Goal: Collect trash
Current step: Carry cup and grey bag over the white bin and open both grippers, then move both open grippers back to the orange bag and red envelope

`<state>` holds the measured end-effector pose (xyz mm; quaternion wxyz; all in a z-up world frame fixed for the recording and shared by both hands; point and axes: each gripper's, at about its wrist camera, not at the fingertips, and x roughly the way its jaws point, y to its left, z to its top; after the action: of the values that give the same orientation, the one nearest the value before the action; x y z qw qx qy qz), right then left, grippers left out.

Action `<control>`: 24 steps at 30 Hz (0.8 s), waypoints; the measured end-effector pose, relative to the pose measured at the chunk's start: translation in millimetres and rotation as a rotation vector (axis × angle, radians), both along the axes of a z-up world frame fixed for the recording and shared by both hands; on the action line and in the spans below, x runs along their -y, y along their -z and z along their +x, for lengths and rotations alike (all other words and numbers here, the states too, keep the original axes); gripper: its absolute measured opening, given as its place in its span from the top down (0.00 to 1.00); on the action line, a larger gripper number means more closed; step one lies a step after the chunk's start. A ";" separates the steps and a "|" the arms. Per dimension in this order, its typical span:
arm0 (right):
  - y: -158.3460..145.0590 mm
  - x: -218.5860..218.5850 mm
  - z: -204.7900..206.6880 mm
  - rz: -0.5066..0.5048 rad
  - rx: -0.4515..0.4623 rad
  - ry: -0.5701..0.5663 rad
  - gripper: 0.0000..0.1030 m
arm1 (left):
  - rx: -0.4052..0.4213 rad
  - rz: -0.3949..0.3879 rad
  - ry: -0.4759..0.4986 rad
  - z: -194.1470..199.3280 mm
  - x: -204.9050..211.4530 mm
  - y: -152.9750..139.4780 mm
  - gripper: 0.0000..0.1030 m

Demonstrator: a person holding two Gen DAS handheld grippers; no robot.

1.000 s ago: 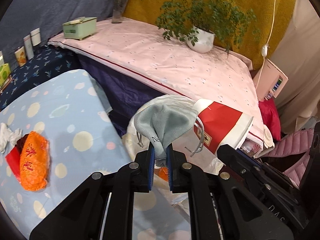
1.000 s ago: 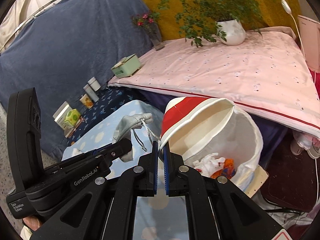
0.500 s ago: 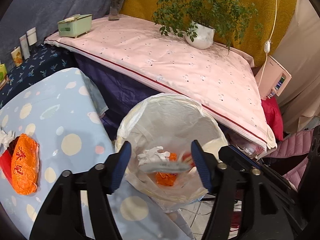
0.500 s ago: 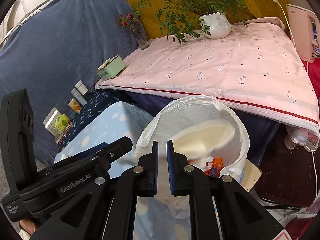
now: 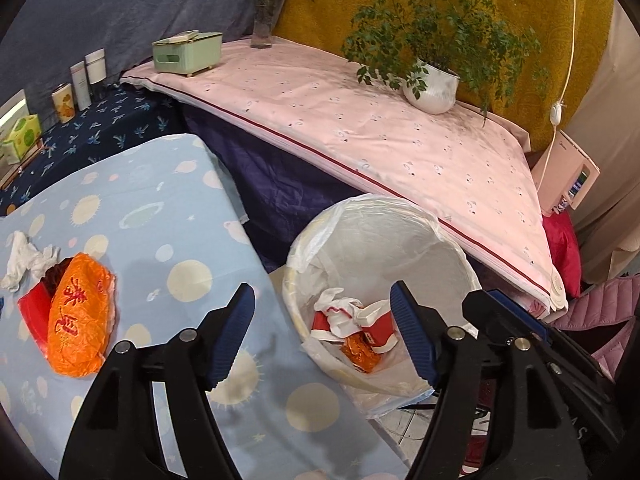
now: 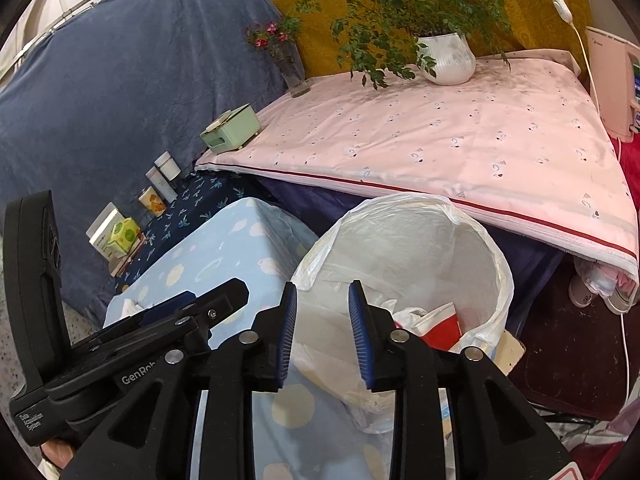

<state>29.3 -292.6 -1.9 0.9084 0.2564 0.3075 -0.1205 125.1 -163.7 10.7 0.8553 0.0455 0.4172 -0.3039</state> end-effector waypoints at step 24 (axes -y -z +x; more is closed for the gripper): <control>-24.0 -76.3 28.5 -0.148 -0.028 -0.090 0.56 | -0.011 -0.049 -0.200 19.6 -107.0 -4.2 0.35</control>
<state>57.7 -216.3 22.1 0.9250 0.1726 0.3215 -0.1055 144.7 -56.7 14.9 0.8800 -0.0193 0.4167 -0.2273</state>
